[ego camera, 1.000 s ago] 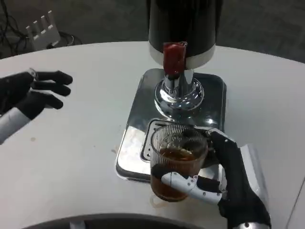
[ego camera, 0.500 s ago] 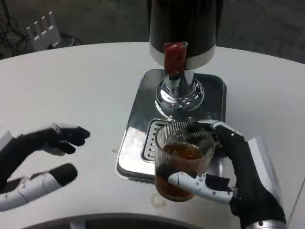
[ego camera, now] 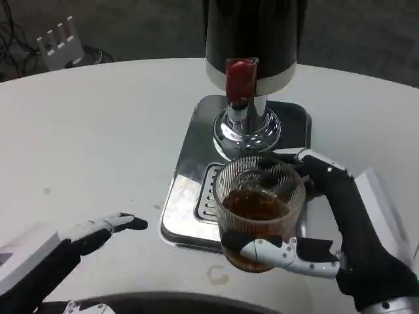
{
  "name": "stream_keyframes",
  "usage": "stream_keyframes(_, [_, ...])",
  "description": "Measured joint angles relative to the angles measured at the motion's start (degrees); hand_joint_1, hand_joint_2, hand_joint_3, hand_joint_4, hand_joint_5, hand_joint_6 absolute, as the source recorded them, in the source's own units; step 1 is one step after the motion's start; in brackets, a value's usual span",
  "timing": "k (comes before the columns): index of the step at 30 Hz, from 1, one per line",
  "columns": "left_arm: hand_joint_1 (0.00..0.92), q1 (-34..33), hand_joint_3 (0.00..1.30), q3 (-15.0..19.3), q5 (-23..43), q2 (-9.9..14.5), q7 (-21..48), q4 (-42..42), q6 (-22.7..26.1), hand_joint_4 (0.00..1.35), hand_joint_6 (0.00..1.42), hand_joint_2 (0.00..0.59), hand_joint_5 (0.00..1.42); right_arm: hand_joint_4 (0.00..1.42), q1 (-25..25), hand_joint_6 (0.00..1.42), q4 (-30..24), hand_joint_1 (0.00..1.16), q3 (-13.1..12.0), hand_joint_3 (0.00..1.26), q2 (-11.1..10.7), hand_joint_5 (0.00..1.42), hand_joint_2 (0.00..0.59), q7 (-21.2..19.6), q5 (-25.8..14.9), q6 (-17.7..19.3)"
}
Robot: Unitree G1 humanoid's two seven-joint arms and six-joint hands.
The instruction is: Grasp the cup under the faucet to collect the drink, then remove the cup.
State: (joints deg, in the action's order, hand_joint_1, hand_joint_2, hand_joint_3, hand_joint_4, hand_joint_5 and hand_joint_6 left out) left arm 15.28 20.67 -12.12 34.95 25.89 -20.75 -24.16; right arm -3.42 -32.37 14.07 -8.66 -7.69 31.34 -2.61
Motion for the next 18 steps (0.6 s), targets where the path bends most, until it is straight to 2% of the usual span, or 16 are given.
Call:
stream_keyframes(6, [0.0, 1.3, 0.12, -0.8, -3.4, 0.0, -0.3, -2.4, 0.0, 0.0, 0.17, 0.059, 0.02, 1.02, -2.2, 0.66, -2.4, 0.95, -1.1, 0.97, -1.7, 1.09, 0.102, 1.6, 0.1, 1.5])
stream_keyframes(18, [0.0, 2.2, 0.07, -1.1, -6.3, 0.0, -0.8, -4.9, 0.2, 0.0, 0.15, 0.066, 0.0, 1.02, -5.7, 0.66, -5.6, 0.95, -1.6, 0.98, -2.0, 1.1, 0.101, 4.2, 0.0, 3.9])
